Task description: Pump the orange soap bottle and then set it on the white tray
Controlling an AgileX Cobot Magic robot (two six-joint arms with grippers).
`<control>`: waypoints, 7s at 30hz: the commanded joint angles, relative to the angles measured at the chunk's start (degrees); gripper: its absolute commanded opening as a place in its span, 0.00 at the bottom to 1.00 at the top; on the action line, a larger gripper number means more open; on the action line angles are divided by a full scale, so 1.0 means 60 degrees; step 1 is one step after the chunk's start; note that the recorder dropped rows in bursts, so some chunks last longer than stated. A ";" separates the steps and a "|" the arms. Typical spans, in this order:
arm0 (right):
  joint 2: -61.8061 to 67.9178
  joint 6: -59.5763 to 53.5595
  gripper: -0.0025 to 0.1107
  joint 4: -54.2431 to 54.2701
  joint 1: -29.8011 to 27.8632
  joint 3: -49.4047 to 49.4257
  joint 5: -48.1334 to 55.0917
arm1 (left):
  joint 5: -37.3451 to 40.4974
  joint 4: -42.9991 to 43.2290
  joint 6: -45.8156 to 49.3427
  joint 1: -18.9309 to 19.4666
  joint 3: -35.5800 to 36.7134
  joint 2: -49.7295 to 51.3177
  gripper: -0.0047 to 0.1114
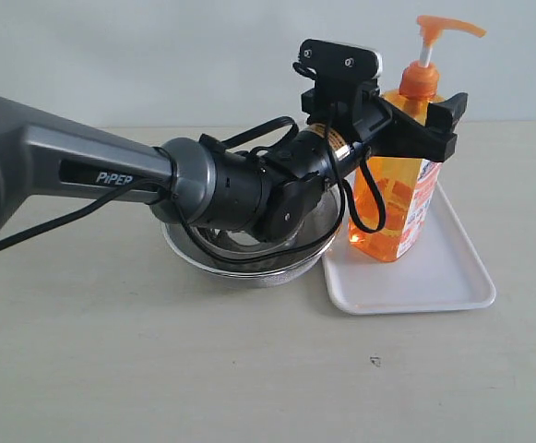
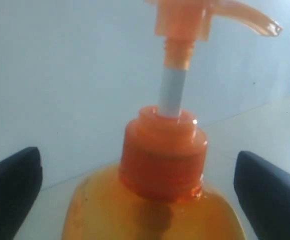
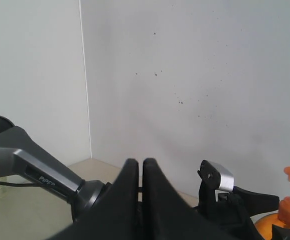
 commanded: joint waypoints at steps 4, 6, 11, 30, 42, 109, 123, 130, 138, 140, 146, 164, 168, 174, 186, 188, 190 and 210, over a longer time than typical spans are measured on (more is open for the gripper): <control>-0.0069 -0.0019 0.03 0.0060 -0.0021 0.0047 -0.0022 | -0.0067 -0.0035 0.0038 -0.0020 -0.0033 -0.0057 0.88; -0.0069 -0.0019 0.03 0.0041 -0.0021 0.0047 -0.0020 | -0.0067 -0.0035 0.0038 -0.0020 -0.0033 -0.0057 0.88; -0.0069 0.0005 0.03 0.0041 -0.0021 0.0047 -0.0020 | 0.0105 -0.0053 -0.0109 -0.0020 -0.0033 -0.0057 0.88; -0.0069 -0.0011 0.03 0.0041 -0.0021 0.0047 -0.0020 | 0.0366 -0.0073 -0.0305 -0.0020 -0.0033 -0.0096 0.88; -0.0069 -0.0013 0.03 0.0041 -0.0021 0.0047 -0.0064 | 0.0432 -0.0074 -0.0359 -0.0020 -0.0033 -0.0113 0.88; -0.0069 -0.0013 0.03 0.0041 -0.0021 0.0047 -0.0029 | 0.8894 -0.0505 -0.1619 0.0661 0.8618 -1.1731 0.82; -0.0069 -0.0013 0.03 0.0041 -0.0021 0.0047 -0.0001 | 1.0322 -0.0078 -0.1475 0.0959 0.8618 -1.4003 0.09; -0.0069 -0.0013 0.03 0.0041 -0.0021 0.0047 -0.0020 | 1.0505 -0.0329 -0.1475 0.2574 0.8618 -1.5827 0.09; -0.0069 -0.0013 0.03 0.0041 -0.0021 0.0047 -0.0017 | 1.0105 -0.0614 -0.1586 0.4537 0.9572 -1.8757 0.09; -0.0069 -0.0013 0.03 0.0041 -0.0021 0.0047 -0.0017 | 0.9466 -0.0614 -0.1586 0.4966 1.0191 -1.9461 0.09; -0.0069 -0.0013 0.03 0.0041 -0.0021 0.0047 -0.0035 | 0.7441 -0.0614 -0.1624 0.5830 1.2205 -2.1032 0.08; -0.0069 -0.0013 0.03 0.0041 -0.0021 0.0047 -0.0053 | 0.6578 -0.0504 -0.0415 0.7314 1.4278 -2.1541 0.08; -0.0069 -0.0013 0.03 0.0041 -0.0021 0.0047 -0.0009 | 0.7254 -0.0504 0.0401 0.7370 1.4278 -2.1541 0.08; -0.0069 -0.0013 0.03 0.0041 -0.0021 0.0047 -0.0030 | 0.9847 -0.0063 0.1007 0.7620 1.4278 -2.1541 0.08; -0.0069 -0.0013 0.03 0.0041 -0.0021 0.0047 -0.0030 | 1.0288 0.0006 0.1371 0.7718 1.4278 -2.1541 0.08; -0.0069 -0.0013 0.03 0.0041 -0.0021 0.0047 -0.0030 | 1.0288 0.0006 0.1371 0.7718 1.4278 -2.1541 0.08; -0.0069 -0.0013 0.03 0.0041 -0.0021 0.0047 -0.0030 | 1.0288 0.0006 0.1371 0.7718 1.4278 -2.1541 0.08; -0.0069 -0.0013 0.03 0.0041 -0.0021 0.0047 -0.0030 | 1.0288 0.0006 0.1371 0.7718 1.4278 -2.1541 0.08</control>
